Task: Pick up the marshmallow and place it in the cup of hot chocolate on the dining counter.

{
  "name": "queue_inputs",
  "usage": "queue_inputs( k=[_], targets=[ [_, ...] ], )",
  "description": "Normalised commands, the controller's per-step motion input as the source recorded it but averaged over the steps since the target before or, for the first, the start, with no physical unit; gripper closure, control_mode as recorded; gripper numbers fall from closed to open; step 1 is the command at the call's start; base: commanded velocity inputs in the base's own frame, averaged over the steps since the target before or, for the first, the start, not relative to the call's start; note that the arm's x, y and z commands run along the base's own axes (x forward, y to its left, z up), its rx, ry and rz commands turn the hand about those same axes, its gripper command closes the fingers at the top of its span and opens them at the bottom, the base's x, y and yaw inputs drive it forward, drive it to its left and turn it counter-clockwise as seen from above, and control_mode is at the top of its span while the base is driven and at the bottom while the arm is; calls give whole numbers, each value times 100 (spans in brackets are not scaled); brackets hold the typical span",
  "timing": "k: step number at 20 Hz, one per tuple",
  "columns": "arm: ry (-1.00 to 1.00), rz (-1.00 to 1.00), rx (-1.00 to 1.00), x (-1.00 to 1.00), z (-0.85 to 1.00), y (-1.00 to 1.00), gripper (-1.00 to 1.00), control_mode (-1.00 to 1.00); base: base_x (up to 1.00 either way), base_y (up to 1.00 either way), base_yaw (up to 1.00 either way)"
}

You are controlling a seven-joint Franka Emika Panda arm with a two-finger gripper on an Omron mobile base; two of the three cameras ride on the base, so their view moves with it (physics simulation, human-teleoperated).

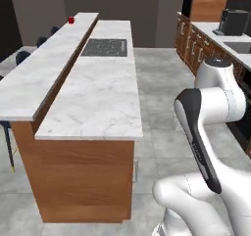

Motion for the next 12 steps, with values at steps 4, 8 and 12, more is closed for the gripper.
queue_inputs(
  k=[4,8,12],
  targets=[
    [0,0,0,0,0,0,100,100,-8,100,-21],
    [0,0,0,0,0,0,100,100,0,100,-22],
    [0,0,0,0,0,0,100,100,0,100,-20]
  ],
)
